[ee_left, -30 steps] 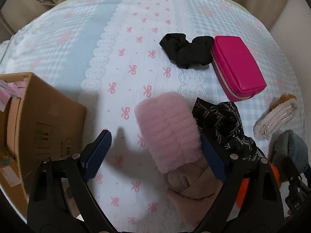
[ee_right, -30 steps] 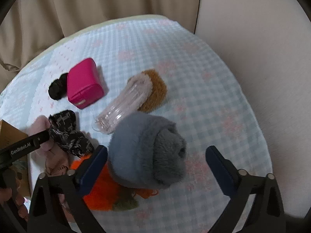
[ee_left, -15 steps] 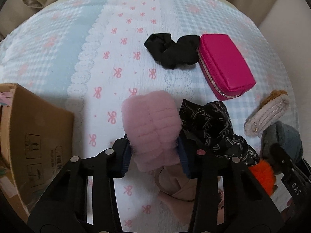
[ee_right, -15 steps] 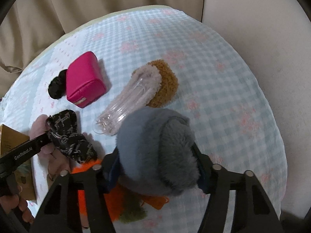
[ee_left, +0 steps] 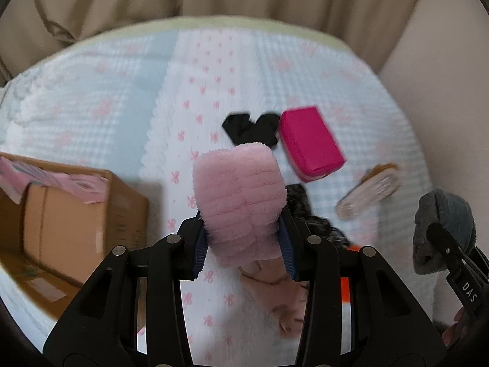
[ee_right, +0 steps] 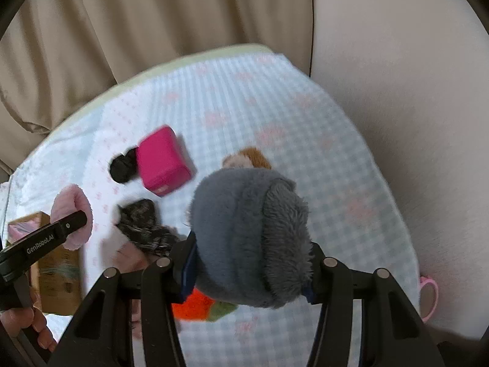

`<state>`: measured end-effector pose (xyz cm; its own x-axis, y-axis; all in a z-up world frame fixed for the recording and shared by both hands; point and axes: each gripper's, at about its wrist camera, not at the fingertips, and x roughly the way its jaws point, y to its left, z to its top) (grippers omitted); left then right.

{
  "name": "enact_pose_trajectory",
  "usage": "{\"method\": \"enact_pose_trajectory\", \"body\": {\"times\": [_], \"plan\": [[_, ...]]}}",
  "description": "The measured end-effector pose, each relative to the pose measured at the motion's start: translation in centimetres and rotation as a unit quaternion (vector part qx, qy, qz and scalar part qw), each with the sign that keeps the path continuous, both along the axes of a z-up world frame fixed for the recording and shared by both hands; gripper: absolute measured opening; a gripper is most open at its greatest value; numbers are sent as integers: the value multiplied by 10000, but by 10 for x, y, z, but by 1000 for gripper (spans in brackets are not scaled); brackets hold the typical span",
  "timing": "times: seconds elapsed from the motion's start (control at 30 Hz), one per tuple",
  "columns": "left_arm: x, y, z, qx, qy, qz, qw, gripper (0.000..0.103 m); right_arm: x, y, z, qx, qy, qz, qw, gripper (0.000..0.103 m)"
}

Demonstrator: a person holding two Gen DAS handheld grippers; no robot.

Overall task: Organize soft objects
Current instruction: 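Grasp the pink fluffy sock with the left tool while the right grasps the grey hat, then carry both items into the cardboard box and open both tools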

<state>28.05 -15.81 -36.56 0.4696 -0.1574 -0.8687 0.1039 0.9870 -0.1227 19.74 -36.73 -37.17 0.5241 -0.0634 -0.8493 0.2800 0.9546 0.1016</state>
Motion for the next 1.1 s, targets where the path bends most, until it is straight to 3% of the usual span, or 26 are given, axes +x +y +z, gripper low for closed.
{"method": "enact_pose_trajectory", "body": {"times": [0.3,0.5,0.63,0.87,1.1], "plan": [[-48,32,102,-92,-586,11,9982,36,-28,31,101,-218,-586,249,9977,49],[-72,92,161,-121,-859,210,9960,36,-39,77,164,-299,-949,597,9932,49],[-84,144,184,-98,-920,304,9952,36,-41,125,194,-301,-1070,855,9901,49],[-87,245,187,14,-802,303,9963,36,-37,226,209,-193,-1060,1124,9878,49],[-68,329,158,228,-504,199,9983,36,-16,322,180,161,-699,1275,9892,49]]}}
